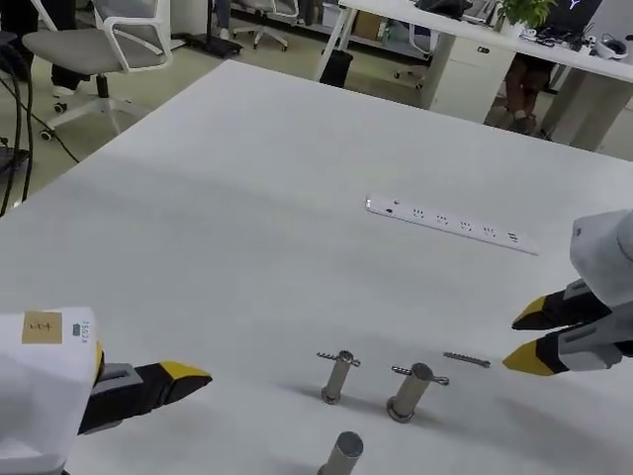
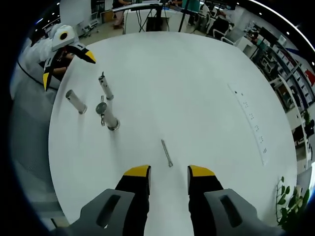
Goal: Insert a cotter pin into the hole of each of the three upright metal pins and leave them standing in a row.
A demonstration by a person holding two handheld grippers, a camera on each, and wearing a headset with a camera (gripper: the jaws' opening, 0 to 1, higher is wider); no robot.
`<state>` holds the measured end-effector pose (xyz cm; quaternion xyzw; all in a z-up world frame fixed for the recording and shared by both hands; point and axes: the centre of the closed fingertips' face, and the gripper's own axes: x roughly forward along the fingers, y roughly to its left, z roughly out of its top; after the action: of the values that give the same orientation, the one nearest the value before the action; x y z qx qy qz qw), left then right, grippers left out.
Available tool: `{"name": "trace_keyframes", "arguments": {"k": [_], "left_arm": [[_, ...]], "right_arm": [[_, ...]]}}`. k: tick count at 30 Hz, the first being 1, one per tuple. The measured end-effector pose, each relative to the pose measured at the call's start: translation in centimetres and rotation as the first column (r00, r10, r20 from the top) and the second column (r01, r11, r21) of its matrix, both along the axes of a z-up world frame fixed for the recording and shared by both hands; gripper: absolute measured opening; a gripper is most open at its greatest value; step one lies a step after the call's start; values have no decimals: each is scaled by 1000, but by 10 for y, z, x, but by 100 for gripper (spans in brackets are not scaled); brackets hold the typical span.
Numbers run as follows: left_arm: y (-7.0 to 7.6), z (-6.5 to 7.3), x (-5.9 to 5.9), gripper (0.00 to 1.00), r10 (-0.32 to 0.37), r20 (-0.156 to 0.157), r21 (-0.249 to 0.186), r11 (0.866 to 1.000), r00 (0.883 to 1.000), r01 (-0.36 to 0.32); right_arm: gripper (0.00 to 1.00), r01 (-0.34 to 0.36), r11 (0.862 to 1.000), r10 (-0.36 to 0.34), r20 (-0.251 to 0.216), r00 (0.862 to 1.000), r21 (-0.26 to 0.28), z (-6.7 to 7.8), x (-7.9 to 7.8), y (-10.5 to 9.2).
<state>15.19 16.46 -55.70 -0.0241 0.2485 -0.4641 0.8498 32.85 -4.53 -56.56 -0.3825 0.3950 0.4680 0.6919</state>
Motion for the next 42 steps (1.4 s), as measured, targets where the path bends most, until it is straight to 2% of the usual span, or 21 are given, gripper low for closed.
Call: {"name": "trace_keyframes", "arguments": {"k": [12,16,19,21,23,31,33,36,38,42], "left_arm": [[-1,1,3,97,4,-1,-2,1000,1000,-4],[-2,1,3,96,4,-2,-2,1000,1000,-4],[-3,1,2,96,5,-2,-4,1000,1000,-5],[-4,1,2,96,5,-7,-8,1000,1000,-5],[-5,0,2,96,5,-21,-18,1000,1000,-5],[-5,0,1,95,2,-19,-19,1000,1000,-3],[-5,-1,1,95,0,-22,-18,1000,1000,-1],[-4,-2,1,94,0,-22,-16,1000,1000,0],[-5,0,3,91,5,-13,-29,1000,1000,-5],[-5,0,4,91,12,-12,-33,999,1000,-13]], "right_arm": [[14,-65,997,64,-34,997,-39,-21,7,14],[10,-88,994,83,-69,994,-69,-32,5,13],[12,-96,989,89,-69,994,-111,-40,7,8],[17,-90,989,82,-73,994,-113,-42,8,7],[19,-83,990,75,-76,994,-112,-44,9,7],[15,-69,992,61,-84,995,-101,-48,13,10],[13,-65,993,55,-99,994,-98,-47,11,10],[6,-70,993,57,-133,989,-100,-49,4,11],[3,-58,994,43,-148,988,-97,-49,2,12],[3,-42,994,25,-158,987,-105,-50,4,12]]}}
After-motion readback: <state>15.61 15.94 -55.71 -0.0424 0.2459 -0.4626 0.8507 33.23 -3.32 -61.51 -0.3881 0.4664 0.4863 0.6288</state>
